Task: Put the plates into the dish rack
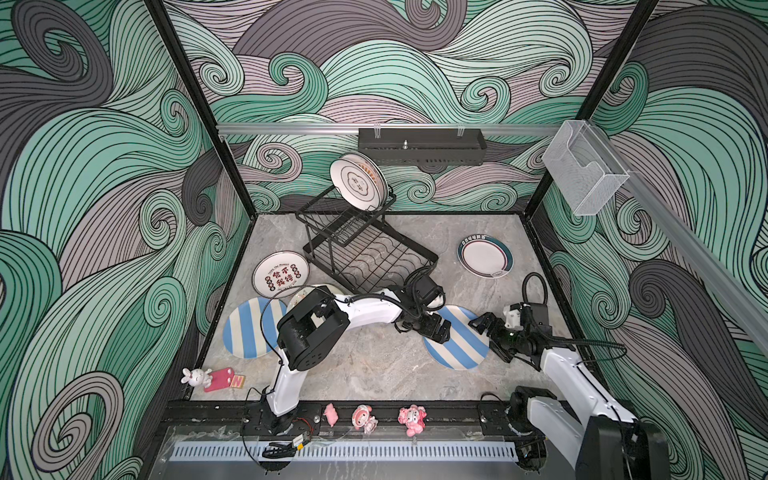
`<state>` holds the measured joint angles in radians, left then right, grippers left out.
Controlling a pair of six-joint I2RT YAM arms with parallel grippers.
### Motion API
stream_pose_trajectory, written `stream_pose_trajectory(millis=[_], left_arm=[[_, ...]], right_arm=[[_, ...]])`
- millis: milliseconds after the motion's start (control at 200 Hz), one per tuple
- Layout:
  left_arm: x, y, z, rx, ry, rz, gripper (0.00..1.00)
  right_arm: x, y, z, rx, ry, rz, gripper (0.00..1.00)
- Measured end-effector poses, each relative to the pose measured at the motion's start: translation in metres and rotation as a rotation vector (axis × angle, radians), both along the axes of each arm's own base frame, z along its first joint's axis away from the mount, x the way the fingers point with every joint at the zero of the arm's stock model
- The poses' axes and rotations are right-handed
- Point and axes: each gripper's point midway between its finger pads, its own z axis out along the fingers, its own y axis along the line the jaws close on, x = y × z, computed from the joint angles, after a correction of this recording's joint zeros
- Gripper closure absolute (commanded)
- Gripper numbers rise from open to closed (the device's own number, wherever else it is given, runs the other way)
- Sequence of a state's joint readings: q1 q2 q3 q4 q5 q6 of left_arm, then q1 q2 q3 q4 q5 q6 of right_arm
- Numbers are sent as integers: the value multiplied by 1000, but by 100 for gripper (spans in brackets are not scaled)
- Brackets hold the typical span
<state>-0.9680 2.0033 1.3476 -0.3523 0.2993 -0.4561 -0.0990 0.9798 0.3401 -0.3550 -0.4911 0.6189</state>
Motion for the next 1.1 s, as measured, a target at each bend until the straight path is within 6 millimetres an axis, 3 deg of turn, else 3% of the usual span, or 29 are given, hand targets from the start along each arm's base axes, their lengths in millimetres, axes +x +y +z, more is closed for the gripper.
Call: stream_pose_trajectory(millis=[265, 540, 976, 1101], left_arm=[[-1, -2, -1, 0, 28, -7, 2], [0, -2, -1, -11, 45, -10, 1], [4, 0, -1, -10, 47, 1, 1], [5, 1, -1, -7, 48, 4, 1]], right_arm=[[2, 2, 2, 9, -10, 18, 6], [-5, 1, 3, 25, -6, 0, 18], [3, 0, 28, 68, -108, -51, 31], [4, -1, 27, 81, -117, -69, 41]])
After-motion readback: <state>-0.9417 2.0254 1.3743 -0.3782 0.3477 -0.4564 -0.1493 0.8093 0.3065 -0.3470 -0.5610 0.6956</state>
